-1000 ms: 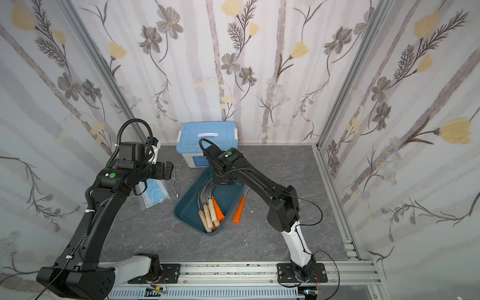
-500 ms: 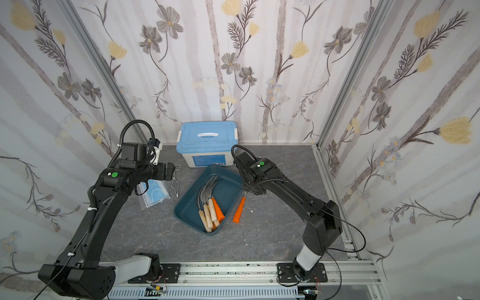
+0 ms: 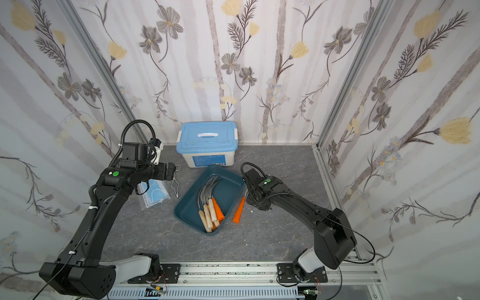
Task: Put small sickles into storage boxes
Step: Pick up the sickle at the center of the board.
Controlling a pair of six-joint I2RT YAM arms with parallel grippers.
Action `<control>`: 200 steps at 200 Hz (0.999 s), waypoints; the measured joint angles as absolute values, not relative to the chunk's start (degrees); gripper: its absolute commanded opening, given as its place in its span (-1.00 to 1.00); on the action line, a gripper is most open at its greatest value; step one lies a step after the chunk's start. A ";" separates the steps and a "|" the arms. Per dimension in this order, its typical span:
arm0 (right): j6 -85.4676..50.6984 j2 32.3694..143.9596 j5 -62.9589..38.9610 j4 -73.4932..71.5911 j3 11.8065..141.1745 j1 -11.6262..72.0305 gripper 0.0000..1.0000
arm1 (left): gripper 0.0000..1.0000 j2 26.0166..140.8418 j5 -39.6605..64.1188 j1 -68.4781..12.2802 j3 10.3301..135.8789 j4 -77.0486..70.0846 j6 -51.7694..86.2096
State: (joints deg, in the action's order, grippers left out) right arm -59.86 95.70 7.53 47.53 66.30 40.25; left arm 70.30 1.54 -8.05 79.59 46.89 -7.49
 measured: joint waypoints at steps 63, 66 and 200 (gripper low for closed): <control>-59.72 100.86 5.56 44.64 68.29 40.64 -0.05 | 1.00 69.58 1.28 -8.05 79.48 46.92 -7.46; -59.70 101.10 5.56 44.58 68.45 40.66 -0.04 | 1.00 69.54 1.28 -8.05 79.48 46.92 -7.46; -55.79 110.24 3.70 44.27 71.96 40.86 -0.05 | 1.00 68.60 0.82 -8.05 78.52 46.92 -7.44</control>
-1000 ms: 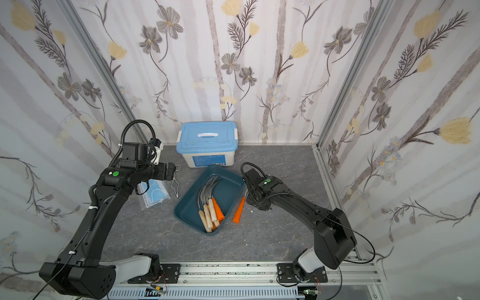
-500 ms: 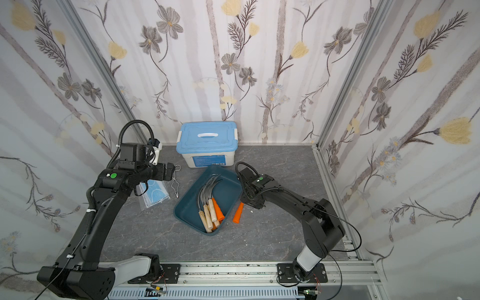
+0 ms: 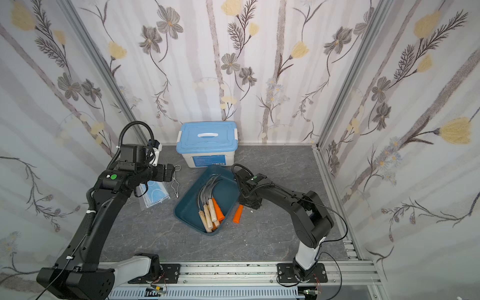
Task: Put small sickles into storage boxes
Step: Pick up the sickle at the center of the board.
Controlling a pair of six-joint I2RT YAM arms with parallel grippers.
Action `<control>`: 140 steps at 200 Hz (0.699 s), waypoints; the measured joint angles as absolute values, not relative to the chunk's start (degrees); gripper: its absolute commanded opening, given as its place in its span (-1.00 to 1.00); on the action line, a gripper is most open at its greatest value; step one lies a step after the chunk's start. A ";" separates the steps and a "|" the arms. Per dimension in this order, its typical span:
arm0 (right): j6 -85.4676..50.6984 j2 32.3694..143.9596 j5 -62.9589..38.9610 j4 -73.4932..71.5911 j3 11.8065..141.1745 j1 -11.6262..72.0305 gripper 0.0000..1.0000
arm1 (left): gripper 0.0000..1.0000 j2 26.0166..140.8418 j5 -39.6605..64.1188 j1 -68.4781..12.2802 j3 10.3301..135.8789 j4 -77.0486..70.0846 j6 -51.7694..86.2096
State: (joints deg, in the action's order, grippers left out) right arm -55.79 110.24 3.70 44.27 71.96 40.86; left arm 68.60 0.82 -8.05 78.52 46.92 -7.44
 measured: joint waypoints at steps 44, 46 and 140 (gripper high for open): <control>-54.33 113.97 2.79 44.23 75.83 41.21 -0.04 | 1.00 68.60 0.40 -8.05 78.67 46.92 -7.44; -54.33 114.21 2.70 44.18 76.05 41.25 -0.04 | 1.00 68.60 0.40 -8.05 78.67 46.92 -7.44; -52.25 119.11 2.50 45.47 78.70 41.56 -0.05 | 1.00 68.14 -0.01 -8.05 78.67 46.94 -7.44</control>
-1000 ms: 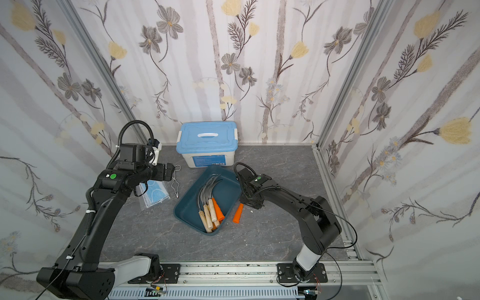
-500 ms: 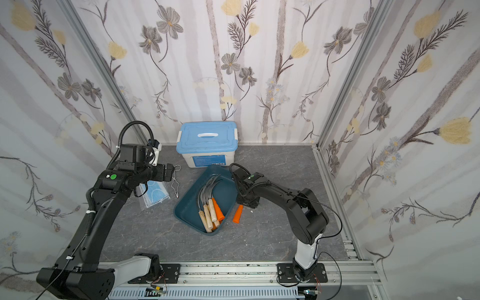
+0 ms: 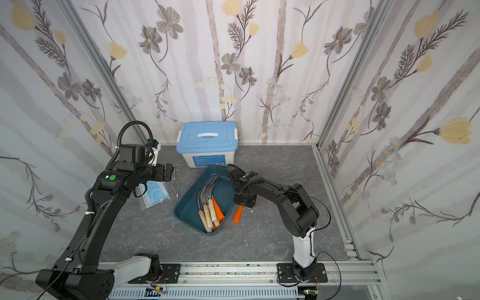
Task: Put small sickles into storage boxes
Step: Pick up the sickle at the center of the board.
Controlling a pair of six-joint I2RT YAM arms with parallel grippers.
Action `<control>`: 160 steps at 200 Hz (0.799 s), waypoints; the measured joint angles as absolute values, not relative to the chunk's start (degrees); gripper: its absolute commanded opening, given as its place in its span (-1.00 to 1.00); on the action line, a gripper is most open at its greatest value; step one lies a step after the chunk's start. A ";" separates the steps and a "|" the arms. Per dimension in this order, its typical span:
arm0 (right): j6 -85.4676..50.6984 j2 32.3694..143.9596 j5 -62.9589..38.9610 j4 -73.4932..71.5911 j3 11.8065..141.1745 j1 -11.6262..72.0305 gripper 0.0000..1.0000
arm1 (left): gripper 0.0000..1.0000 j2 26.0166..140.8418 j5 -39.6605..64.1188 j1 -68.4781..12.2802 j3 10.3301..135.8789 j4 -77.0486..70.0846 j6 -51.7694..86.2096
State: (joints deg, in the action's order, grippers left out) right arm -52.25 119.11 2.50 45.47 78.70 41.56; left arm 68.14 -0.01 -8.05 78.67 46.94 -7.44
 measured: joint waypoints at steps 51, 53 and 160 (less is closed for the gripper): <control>-52.07 120.18 2.79 45.87 79.35 41.65 -0.05 | 1.00 68.10 -0.01 -8.05 78.67 46.94 -7.44; -51.90 120.29 2.79 45.78 79.46 41.65 -0.05 | 1.00 68.10 -0.01 -8.05 78.67 46.94 -7.44; -50.72 123.33 2.70 45.30 81.65 41.71 -0.06 | 1.00 68.25 0.01 -8.05 78.76 46.94 -7.46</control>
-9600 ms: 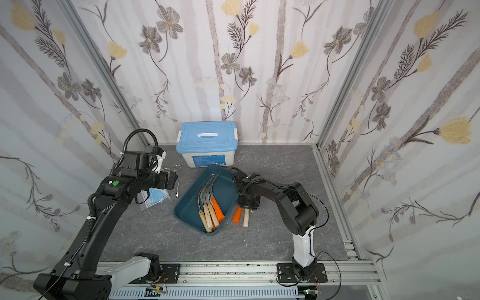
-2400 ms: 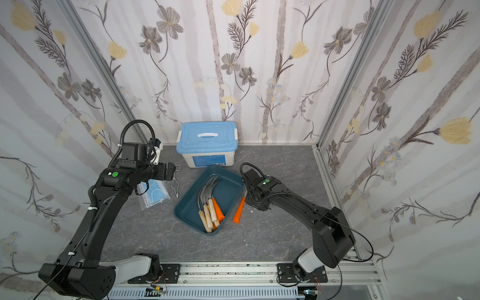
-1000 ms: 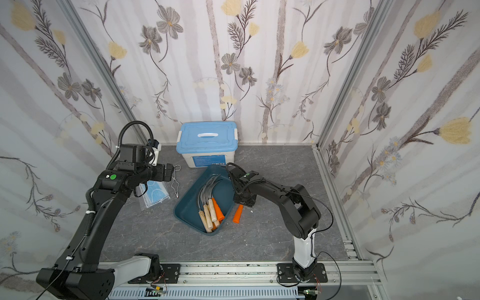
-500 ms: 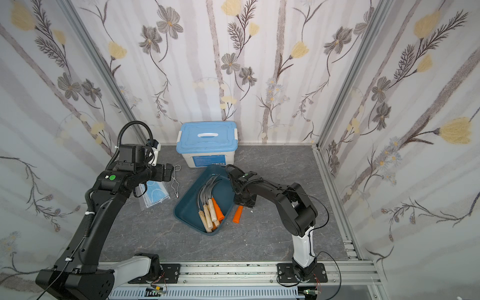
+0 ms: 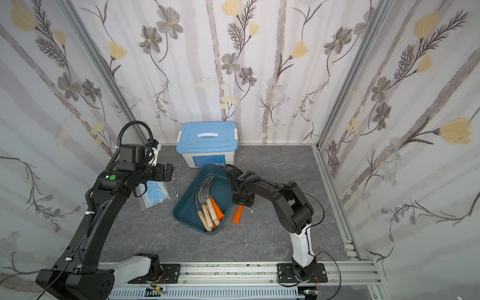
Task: Put small sickles into storage boxes
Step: Pick up the sickle at the center of the board.
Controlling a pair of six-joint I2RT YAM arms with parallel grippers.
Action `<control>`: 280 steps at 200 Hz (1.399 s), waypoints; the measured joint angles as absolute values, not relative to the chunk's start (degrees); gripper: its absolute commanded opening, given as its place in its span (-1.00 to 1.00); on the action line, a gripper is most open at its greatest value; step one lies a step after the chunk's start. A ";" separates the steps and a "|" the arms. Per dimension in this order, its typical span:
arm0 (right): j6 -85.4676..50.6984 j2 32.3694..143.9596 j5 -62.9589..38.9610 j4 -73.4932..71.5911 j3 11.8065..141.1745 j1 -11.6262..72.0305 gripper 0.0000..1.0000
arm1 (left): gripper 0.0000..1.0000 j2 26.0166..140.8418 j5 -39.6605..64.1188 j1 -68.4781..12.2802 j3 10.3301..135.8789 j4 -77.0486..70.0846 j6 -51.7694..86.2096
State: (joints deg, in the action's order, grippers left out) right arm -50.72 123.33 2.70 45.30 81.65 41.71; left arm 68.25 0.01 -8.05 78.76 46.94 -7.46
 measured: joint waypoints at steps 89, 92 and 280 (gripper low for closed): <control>-50.50 125.08 3.36 46.13 82.48 41.56 -0.08 | 1.00 68.27 0.01 -8.05 78.74 46.94 -7.46; -50.24 125.14 3.38 46.15 82.48 41.56 -0.08 | 1.00 68.27 0.01 -8.05 78.74 46.94 -7.46; -46.85 124.79 4.80 45.78 81.49 39.24 -0.24 | 1.00 68.27 -0.03 -8.03 78.76 46.96 -7.42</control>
